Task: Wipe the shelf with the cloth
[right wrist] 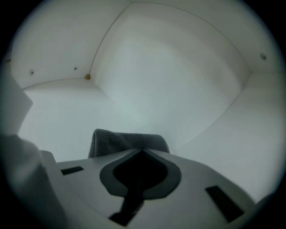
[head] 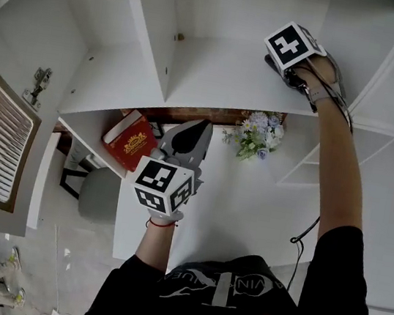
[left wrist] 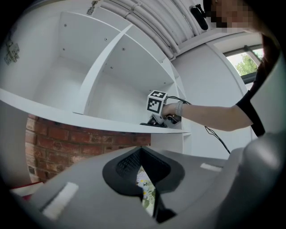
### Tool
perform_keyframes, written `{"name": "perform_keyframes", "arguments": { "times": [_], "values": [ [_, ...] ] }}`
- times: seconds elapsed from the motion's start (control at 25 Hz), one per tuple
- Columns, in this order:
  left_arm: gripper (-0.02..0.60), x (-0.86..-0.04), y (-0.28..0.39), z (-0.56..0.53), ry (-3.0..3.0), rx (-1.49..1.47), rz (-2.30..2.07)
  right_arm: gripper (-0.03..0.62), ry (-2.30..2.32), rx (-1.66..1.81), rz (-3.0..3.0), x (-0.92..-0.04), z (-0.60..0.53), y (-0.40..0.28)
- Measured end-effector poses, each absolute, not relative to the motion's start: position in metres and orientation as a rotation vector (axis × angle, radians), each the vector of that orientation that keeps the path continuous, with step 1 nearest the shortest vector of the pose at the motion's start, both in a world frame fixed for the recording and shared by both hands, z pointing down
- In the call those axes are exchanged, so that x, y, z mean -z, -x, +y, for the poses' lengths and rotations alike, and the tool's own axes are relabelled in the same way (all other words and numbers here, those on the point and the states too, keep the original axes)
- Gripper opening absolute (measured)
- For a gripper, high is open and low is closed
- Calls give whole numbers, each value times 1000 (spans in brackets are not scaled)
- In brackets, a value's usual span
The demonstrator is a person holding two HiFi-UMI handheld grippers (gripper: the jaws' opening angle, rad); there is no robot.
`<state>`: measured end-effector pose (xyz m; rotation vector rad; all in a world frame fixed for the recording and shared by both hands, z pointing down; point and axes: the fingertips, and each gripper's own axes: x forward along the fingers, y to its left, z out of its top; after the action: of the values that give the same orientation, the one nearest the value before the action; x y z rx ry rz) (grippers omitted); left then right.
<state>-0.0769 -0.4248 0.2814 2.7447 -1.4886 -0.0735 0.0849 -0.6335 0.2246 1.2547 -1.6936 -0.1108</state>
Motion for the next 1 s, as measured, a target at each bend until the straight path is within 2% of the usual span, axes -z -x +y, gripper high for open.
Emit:
{"name": "perform_keyframes", "arguments": {
  "times": [0.16, 0.4, 0.68, 0.72, 0.76, 0.8, 0.96, 1.0],
  "values": [
    [11, -282, 62, -424, -2774, 76, -1432, 11, -1344, 24, -1644, -226, -628, -112],
    [11, -284, 56, -420, -2782, 65, -1405, 11, -1345, 118, -1511, -221, -627, -132],
    [11, -280, 79, -414, -2760, 79, -1469, 16, -1287, 118, -2158, -168, -602, -73],
    [11, -278, 82, -414, -2757, 89, -1477, 62, -1222, 71, -2187, -172, -597, -66],
    [12, -276, 84, -413, -2756, 96, -1482, 165, -1150, 26, -2194, -181, -591, -59],
    [11, -275, 84, -413, -2758, 100, -1485, 219, -1099, -7, -2182, -191, -588, -56],
    [11, -274, 84, -410, -2771, 91, -1488, 228, -1130, -78, -2076, -222, -598, -75],
    [11, -273, 84, -409, -2771, 91, -1490, 156, -1130, -103, -2071, -224, -599, -79]
  ]
}}
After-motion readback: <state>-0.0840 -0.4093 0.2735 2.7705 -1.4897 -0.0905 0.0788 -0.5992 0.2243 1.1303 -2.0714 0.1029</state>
